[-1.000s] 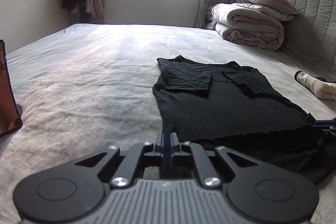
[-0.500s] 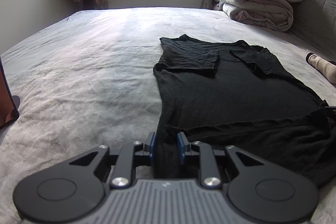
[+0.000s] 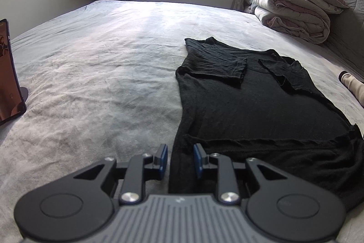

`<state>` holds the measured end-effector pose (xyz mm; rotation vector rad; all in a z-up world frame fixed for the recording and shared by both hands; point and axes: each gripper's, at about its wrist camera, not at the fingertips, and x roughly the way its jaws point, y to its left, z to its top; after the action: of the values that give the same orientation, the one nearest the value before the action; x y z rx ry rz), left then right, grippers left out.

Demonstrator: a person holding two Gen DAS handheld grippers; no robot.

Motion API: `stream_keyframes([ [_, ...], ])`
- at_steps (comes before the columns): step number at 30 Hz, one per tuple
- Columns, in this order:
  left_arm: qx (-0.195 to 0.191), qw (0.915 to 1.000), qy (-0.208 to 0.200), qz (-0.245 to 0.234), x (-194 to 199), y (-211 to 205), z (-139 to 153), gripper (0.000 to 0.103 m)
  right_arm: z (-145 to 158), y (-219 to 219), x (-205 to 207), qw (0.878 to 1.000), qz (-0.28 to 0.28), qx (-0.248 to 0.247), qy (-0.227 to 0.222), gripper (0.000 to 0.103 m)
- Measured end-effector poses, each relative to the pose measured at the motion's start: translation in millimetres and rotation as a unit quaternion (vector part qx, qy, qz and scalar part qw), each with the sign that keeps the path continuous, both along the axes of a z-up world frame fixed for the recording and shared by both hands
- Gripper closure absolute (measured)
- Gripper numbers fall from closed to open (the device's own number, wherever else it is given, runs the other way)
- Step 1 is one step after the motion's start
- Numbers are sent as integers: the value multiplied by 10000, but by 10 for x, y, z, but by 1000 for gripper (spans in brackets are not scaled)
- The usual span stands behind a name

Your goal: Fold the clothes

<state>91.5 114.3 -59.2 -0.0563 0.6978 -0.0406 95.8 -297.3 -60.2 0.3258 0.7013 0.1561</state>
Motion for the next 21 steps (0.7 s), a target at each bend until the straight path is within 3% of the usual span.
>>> stream_keyframes([
  [3,-71,9999,-90,17,-16,5,33,78,38,-16,-45,9995,181,251,36,84],
  [9,-28,9994,-287,-206,-54,-95,91,75,56,100,-139,9993,364,-56,-37,69],
  [11,109,9993,-172,-314,-40,-144,60,71,56,130,-153,9989,386,-261,-33,61],
  [15,286,9992,175,-219,-10,-120,-18,69,21,96,-185,9982,316,-487,146,59],
  [18,-53,9993,342,-129,-13,40,33,68,35,23,-220,9982,274,-454,284,59],
  [21,-568,9962,645,-101,-28,239,64,67,69,-91,-250,9979,321,-123,549,59],
])
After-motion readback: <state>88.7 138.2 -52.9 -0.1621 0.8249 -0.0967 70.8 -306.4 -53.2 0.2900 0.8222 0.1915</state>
